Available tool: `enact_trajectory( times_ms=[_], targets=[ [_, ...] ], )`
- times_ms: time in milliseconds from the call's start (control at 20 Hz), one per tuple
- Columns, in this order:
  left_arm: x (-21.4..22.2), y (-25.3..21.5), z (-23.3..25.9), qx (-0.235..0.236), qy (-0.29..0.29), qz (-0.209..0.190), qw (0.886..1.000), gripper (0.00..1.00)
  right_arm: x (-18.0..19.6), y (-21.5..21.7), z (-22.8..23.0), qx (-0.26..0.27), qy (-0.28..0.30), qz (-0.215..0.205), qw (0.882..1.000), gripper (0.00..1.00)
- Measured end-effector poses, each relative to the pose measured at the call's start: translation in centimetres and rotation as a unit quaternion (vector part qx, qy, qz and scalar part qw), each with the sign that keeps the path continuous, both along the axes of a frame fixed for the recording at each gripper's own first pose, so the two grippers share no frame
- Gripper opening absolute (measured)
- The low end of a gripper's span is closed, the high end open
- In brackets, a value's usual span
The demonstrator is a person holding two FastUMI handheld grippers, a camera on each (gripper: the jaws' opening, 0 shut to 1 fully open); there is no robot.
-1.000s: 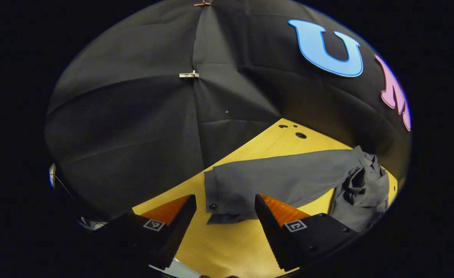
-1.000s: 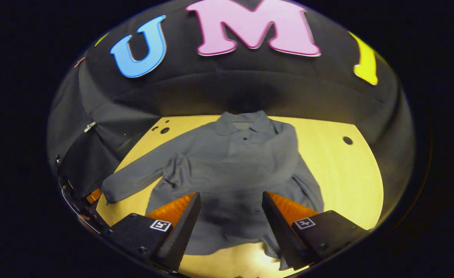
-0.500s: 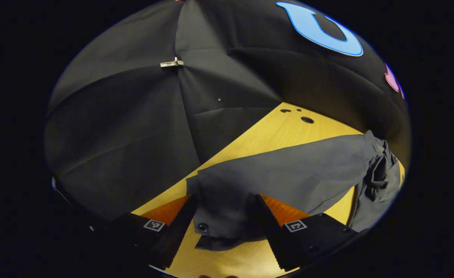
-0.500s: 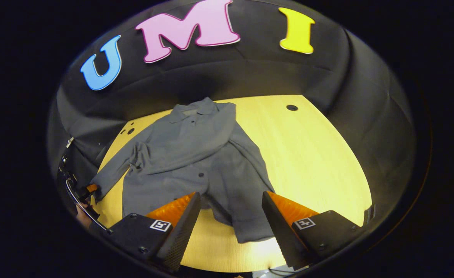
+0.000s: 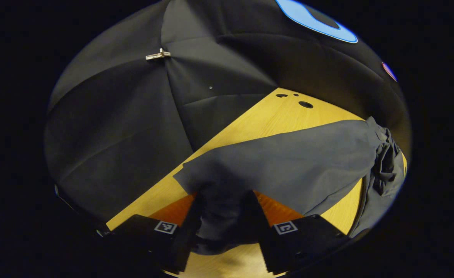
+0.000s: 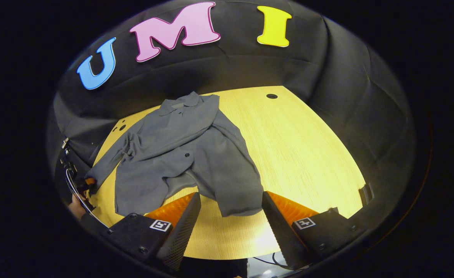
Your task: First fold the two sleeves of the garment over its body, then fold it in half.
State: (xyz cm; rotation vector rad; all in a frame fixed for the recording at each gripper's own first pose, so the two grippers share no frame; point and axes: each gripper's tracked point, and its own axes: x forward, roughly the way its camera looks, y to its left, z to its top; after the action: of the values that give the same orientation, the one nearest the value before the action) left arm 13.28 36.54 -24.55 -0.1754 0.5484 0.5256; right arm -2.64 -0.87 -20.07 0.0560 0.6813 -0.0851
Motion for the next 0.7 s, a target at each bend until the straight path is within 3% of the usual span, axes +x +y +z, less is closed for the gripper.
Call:
enact_trajectory(
  times_ms=[150, 300, 450, 500, 700],
  targets=[
    [0.5, -0.3, 0.0, 0.011, 0.005, -0.010, 1.000, 0.39, -0.3, 0.6, 0.1, 0.012, -0.005, 0.002, 1.000, 0.99],
    [0.6, -0.5, 0.2, 0.018, 0.004, 0.003, 1.000, 0.13, -0.2, 0.4, 0.1, 0.013, -0.010, 0.000, 1.000, 0.99],
    [0.9, -1.3, 0.5, 0.021, 0.014, 0.000, 1.000, 0.06, 0.5, 0.2, 0.2, 0.019, -0.017, -0.001, 1.000, 0.99],
    [0.9, -1.8, 0.9, 0.021, 0.011, -0.007, 1.000, 0.10, 0.7, -0.1, 0.1, 0.018, -0.016, -0.001, 1.000, 0.99],
    [1.1, -4.1, 3.9, 0.032, -0.009, -0.024, 0.999, 0.06, 1.9, -0.5, -0.7, 0.033, -0.010, -0.001, 0.999, 0.99]
  ],
)
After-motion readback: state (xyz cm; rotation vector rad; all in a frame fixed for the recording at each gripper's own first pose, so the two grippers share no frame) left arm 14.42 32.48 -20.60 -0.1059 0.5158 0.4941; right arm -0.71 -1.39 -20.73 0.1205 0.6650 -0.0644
